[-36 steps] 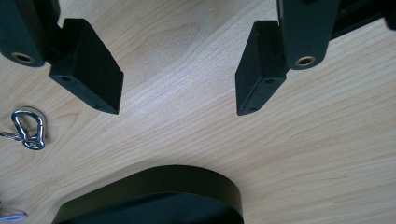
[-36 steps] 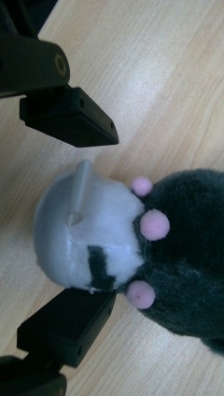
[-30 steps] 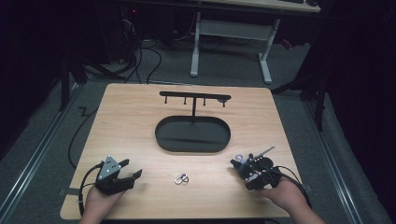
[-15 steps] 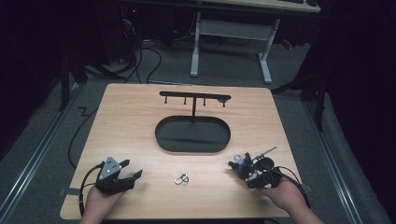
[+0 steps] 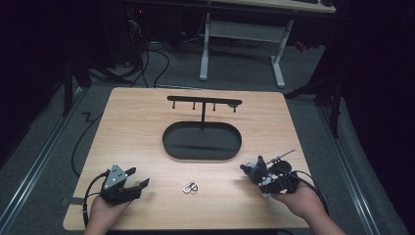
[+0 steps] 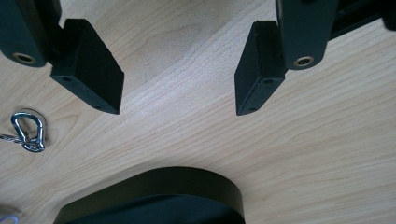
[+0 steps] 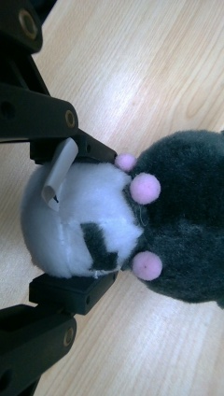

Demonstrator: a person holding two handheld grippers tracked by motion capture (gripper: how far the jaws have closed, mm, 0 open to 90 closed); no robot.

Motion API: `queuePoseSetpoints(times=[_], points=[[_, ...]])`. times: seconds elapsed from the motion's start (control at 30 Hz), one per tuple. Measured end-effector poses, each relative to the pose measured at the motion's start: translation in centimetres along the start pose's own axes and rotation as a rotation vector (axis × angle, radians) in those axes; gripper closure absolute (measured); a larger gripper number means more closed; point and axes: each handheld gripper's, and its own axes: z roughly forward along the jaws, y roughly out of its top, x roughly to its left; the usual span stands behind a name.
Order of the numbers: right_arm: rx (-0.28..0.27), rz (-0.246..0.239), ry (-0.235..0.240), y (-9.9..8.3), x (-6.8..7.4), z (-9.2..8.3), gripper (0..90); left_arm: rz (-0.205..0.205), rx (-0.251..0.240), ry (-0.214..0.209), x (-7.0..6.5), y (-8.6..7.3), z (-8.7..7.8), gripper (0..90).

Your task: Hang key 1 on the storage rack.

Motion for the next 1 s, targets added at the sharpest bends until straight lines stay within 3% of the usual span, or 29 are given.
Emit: queuePoseSetpoints(times=[0.33, 1.0], points=[[-0.027, -0.011, 0.008, 1.1, 0.2, -1.9, 48.3, 0.005, -0.004, -0.002, -0.1, 0.0, 0.0, 33.5], [-0.059, -0.035, 0.007, 3.5, 0.8, -4.0, 48.2, 0.015, 0.001, -0.007, -0.2, -0.1, 0.1, 33.3]])
